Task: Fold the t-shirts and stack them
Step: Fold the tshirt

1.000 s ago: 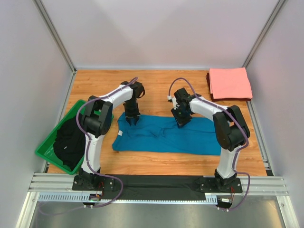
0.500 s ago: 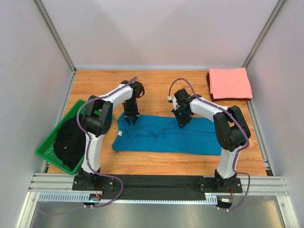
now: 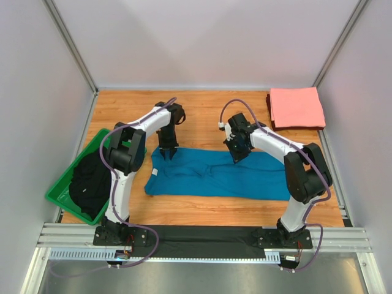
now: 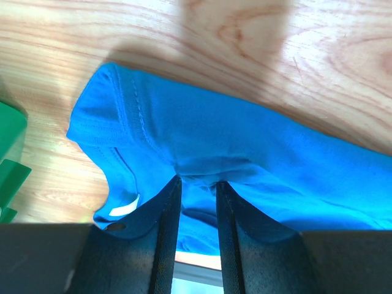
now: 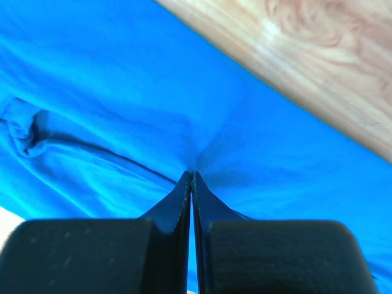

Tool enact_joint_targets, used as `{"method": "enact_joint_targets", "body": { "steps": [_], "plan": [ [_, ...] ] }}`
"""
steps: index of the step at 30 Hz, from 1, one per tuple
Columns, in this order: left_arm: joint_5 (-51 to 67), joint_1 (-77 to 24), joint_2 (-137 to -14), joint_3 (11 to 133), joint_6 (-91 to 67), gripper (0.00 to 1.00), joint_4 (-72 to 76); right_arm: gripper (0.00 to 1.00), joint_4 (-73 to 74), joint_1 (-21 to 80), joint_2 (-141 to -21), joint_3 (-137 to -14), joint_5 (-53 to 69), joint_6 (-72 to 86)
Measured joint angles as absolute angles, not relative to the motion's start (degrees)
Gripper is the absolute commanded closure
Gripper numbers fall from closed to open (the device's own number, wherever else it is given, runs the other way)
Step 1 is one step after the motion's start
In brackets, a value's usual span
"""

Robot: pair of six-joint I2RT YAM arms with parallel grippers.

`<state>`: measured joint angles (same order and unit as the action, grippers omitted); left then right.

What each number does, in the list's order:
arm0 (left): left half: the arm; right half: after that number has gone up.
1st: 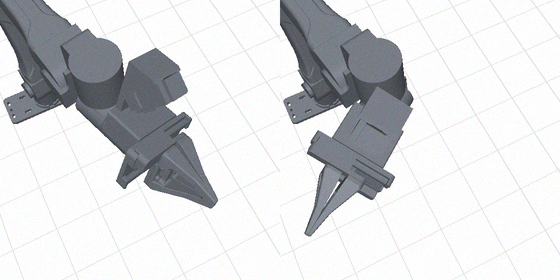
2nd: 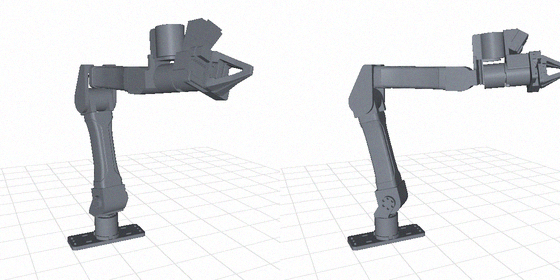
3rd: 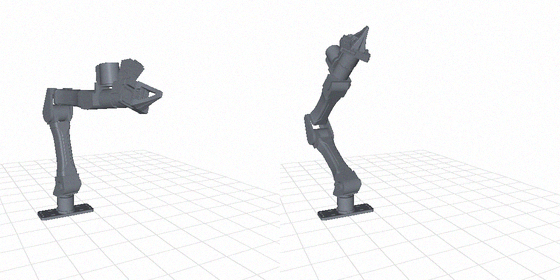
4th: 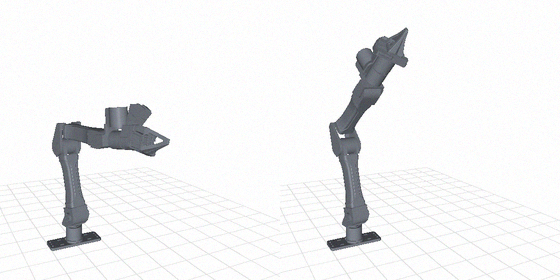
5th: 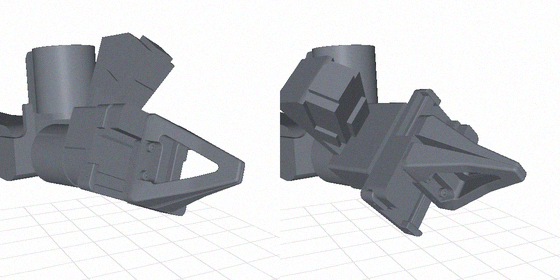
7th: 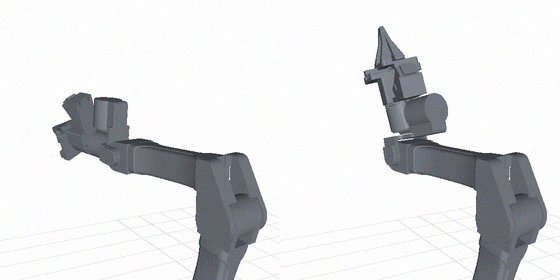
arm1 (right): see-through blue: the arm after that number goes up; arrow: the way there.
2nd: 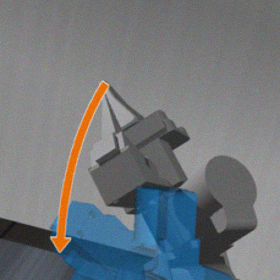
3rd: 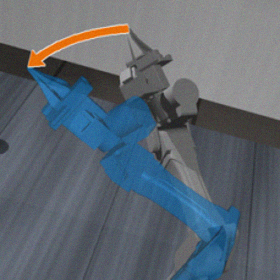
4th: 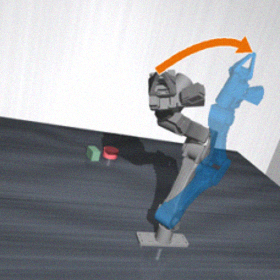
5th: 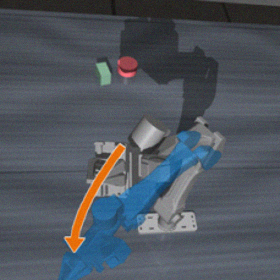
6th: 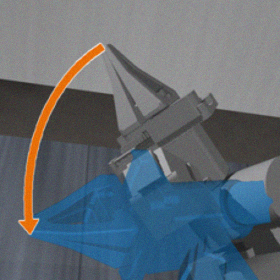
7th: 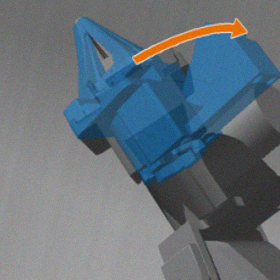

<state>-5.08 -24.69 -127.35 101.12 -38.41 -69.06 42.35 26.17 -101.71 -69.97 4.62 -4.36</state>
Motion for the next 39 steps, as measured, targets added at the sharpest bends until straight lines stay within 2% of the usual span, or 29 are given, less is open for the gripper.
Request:
{"method": "enact_joint_targets", "body": {
  "steps": [8,14,17,21,26,33,39],
  "plan": [
    [-6.0,-24.7,-128.4,103.2,-38.2,0.63,-70.4,0.99,42.0,26.2,-101.7,-66.8,4.6,-4.3],
    [-5.7,-24.6,-128.0,105.4,-36.8,0.62,-71.5,0.75,43.1,26.2,-102.2,-68.2,5.7,-2.4],
    [-4.4,-24.6,-124.6,103.2,-35.8,0.61,-70.7,0.71,43.9,26.2,-101.0,-70.0,7.8,-0.3],
    [-0.7,-24.5,-112.7,93.4,-34.7,0.61,-67.3,0.72,43.7,27.6,-97.2,-71.4,10.9,3.8],
    [5.5,-24.5,-102.4,83.9,-33.9,0.62,-64.0,0.72,41.1,34.8,-97.6,-73.9,12.2,9.8],
    [7.1,-24.5,-104.4,79.9,-32.8,0.63,-62.0,0.76,36.9,41.3,-105.9,-76.2,12.3,16.1],
    [3.9,-24.5,-106.1,79.6,-32.9,0.63,-61.4,0.77,34.0,44.1,-108.6,-76.0,10.3,20.8]
  ]
}}
